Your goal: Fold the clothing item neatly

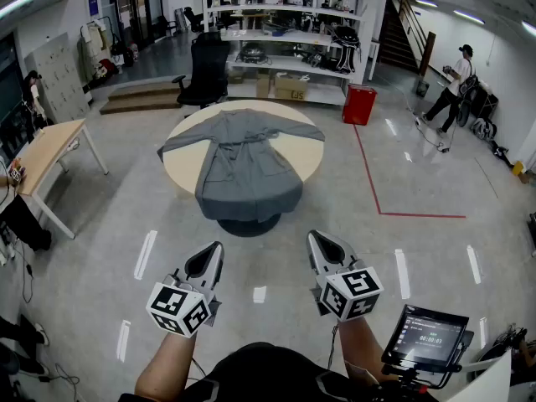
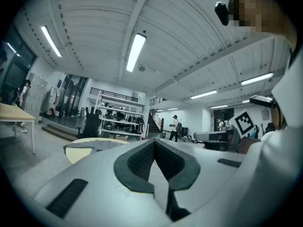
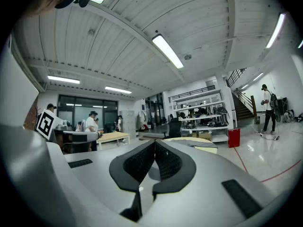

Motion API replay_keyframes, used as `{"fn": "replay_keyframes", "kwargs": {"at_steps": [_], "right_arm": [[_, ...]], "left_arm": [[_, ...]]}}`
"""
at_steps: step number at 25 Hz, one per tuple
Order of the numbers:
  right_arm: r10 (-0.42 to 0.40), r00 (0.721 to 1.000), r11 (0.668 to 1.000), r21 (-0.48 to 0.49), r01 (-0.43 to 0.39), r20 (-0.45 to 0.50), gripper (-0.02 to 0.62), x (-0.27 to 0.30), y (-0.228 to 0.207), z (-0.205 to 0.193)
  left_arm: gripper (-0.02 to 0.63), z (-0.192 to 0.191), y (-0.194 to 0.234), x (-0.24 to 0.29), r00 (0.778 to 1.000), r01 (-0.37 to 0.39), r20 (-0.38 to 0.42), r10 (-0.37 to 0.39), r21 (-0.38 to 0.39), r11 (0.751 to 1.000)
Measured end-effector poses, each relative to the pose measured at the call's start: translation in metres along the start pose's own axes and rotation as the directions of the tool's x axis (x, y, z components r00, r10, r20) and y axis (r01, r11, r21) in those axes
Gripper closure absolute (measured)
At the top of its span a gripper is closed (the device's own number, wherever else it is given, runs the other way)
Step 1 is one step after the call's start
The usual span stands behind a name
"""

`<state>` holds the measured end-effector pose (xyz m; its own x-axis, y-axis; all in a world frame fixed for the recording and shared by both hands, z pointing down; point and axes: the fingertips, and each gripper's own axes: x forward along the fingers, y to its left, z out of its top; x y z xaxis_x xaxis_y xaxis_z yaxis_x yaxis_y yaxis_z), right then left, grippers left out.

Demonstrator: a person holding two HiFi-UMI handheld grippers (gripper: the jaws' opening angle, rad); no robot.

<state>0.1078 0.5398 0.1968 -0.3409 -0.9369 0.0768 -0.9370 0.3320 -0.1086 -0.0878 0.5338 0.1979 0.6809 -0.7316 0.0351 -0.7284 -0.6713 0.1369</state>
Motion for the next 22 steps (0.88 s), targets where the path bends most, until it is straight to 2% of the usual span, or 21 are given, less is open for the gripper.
{"fn": "replay_keyframes", "kwargs": {"at_steps": [8,12,16,22], "right_arm": [[0.049,0.999,0.998,-0.038,-0.05,-0.009,0.589,0.003,-0.009,-0.009],[0.046,0.998,0.999,0.009,-0.046,-0.047,0.589,0.011,-0.035,-0.02],[0.099,0.994,0.995,0.033,-0.097,-0.053,0.589,0.046,-0.038,-0.03],[0.045,0.997,0.998,-0.036,-0.047,-0.061,0.589,0.134,-0.071,-0.014]], "left_arm": [[0.612,-0.016,-0.013,0.023,0.999,0.014,-0.03,-0.014,-0.004,1.0],[0.612,-0.03,-0.02,0.044,0.998,0.011,-0.066,-0.013,-0.028,1.0],[0.612,-0.032,0.004,0.066,0.997,-0.006,-0.082,0.005,-0.009,1.0],[0.612,-0.018,0.071,0.135,1.0,0.025,-0.012,-0.025,-0.011,1.0]]}}
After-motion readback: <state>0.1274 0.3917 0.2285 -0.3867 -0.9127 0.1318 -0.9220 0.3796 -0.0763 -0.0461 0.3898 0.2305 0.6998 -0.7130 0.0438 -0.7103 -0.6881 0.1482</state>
